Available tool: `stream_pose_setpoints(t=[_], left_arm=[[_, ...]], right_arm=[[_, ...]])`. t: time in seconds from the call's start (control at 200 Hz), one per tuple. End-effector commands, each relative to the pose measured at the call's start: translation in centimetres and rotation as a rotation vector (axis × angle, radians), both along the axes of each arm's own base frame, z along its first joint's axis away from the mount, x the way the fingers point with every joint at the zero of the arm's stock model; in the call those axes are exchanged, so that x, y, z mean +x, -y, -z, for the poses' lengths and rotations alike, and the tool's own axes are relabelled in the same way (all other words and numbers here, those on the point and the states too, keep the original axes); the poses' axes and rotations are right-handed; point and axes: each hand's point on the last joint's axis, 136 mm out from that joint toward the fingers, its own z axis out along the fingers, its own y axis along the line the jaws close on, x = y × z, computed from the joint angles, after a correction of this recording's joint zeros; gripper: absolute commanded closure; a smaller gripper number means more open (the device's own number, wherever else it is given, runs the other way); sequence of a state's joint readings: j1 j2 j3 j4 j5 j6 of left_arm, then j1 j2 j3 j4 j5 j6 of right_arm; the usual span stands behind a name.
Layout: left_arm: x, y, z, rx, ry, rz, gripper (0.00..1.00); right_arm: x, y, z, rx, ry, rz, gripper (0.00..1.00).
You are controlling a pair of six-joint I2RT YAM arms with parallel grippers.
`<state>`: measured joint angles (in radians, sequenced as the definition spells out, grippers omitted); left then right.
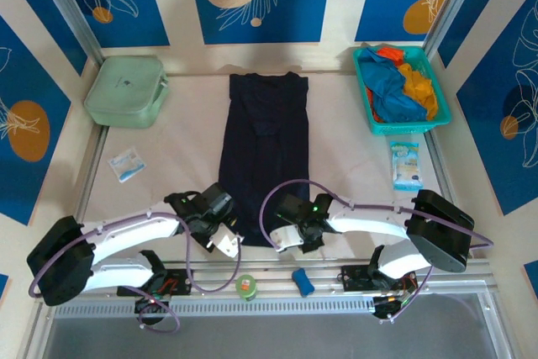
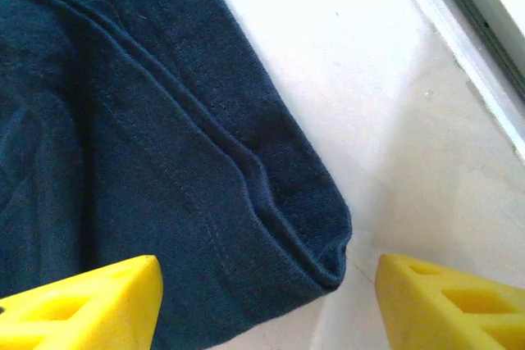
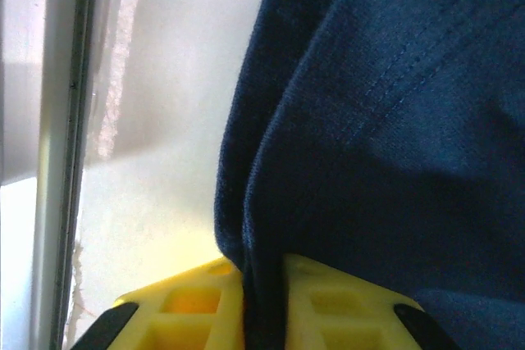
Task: Fold and stack the t-shirts
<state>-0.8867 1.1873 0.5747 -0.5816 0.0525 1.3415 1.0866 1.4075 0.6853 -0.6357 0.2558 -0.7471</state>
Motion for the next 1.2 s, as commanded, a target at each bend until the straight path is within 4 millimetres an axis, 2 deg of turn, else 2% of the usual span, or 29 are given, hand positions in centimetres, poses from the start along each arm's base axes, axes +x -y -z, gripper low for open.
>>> stream_pose_setpoints(t=[0.0,0.26,0.445,0.465,0.49,0.515,0.68,0.77,0.976,1.191], left_arm=[[-0.8,0.1,0.5,0.006,-0.030,0.038,0.34],[-0.9,-0.3,1.8,0.041,-0.041,0.051,0.39],[-0.4,0.2,2.4,0.041,-0.037,0.050,0.44],[-0.4,0.2,2.5,0.044,-0.039,0.051,0.47],[-0.3,0.2,2.5,0.045,-0.036,0.049,0.60],[-0.1,0.3,2.6,0.044,-0.026,0.047,0.67],[0.4,0.3,2.7,0.049,-0.003,0.036,0.80],[0.7,0.1,2.6,0.048,0.018,0.023,1.00],[0.5,-1.4,0.7,0.064,0.053,-0.015,1.00],[-0.4,-3.1,-3.3,0.042,0.098,-0.096,1.00]], right_arm=[[-0.8,0.7,0.8,-0.037,-0.040,0.009,0.85],[-0.9,0.5,0.5,-0.025,-0.043,0.014,0.87],[-1.1,0.5,0.4,-0.024,-0.053,0.015,0.91],[-1.1,0.5,0.4,-0.024,-0.053,0.016,0.91],[-1.1,0.5,0.4,-0.024,-0.053,0.016,0.91],[-1.1,0.4,0.4,-0.024,-0.054,0.016,0.92],[-1.2,0.6,0.5,-0.031,-0.057,0.017,0.96],[-1.2,0.8,0.5,-0.040,-0.058,0.022,0.98],[-1.5,1.5,-0.3,-0.041,-0.048,0.031,1.00],[-2.7,1.2,-3.1,0.039,-0.047,0.030,1.00]])
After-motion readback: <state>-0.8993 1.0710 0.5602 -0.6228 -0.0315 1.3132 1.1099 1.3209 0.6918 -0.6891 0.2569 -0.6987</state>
